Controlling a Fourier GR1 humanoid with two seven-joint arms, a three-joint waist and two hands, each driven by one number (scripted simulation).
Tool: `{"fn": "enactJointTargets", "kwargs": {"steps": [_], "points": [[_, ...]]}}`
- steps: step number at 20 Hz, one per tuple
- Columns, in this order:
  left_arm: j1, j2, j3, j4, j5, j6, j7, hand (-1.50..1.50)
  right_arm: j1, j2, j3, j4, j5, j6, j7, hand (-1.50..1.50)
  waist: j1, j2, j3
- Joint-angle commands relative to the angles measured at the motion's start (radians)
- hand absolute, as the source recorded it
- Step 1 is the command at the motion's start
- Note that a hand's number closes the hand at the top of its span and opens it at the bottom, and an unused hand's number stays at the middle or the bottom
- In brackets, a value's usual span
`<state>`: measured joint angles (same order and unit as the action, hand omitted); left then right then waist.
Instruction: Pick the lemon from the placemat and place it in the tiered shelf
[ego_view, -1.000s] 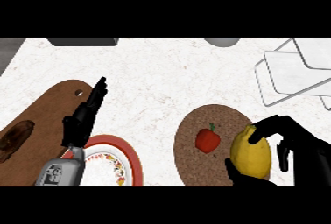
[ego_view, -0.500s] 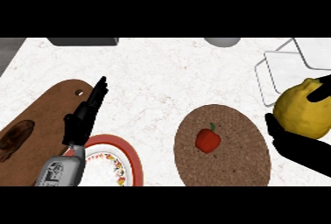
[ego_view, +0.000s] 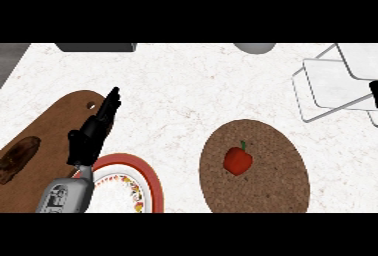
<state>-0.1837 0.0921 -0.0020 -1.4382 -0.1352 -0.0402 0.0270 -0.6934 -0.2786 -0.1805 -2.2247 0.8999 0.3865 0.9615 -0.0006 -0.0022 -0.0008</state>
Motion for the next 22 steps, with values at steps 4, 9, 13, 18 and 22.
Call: {"fn": "enactJointTargets", "kwargs": {"steps": [4, 9, 13, 18, 22], "points": [[-0.001, -0.019, -0.021, -0.041, -0.012, 0.008, 0.046, 0.0, -0.08, -0.117, -0.113, 0.15, -0.014, -0.025, -0.039, 1.5, 0.002, 0.001, 0.001], [0.002, -0.024, -0.004, 0.061, -0.031, 0.027, -0.062, 0.0, -0.036, -0.184, -0.181, 0.159, -0.093, -0.012, -0.127, 1.5, -0.003, 0.001, 0.001], [0.017, -0.029, -0.015, 0.031, -0.022, 0.014, -0.06, 0.0, -0.079, -0.266, -0.167, 0.451, -0.002, -0.167, -0.312, 1.5, 0.009, 0.005, 0.001], [0.002, 0.0, 0.018, 0.004, -0.002, -0.002, -0.013, 0.0, -0.088, -0.244, -0.094, 0.531, 0.072, -0.264, -0.321, 1.5, 0.008, 0.004, 0.001], [0.039, -0.035, -0.036, -0.038, -0.04, 0.022, -0.011, 0.0, -0.008, -0.279, -0.099, 0.609, 0.102, -0.395, -0.499, 1.5, 0.01, 0.005, 0.001]]}}
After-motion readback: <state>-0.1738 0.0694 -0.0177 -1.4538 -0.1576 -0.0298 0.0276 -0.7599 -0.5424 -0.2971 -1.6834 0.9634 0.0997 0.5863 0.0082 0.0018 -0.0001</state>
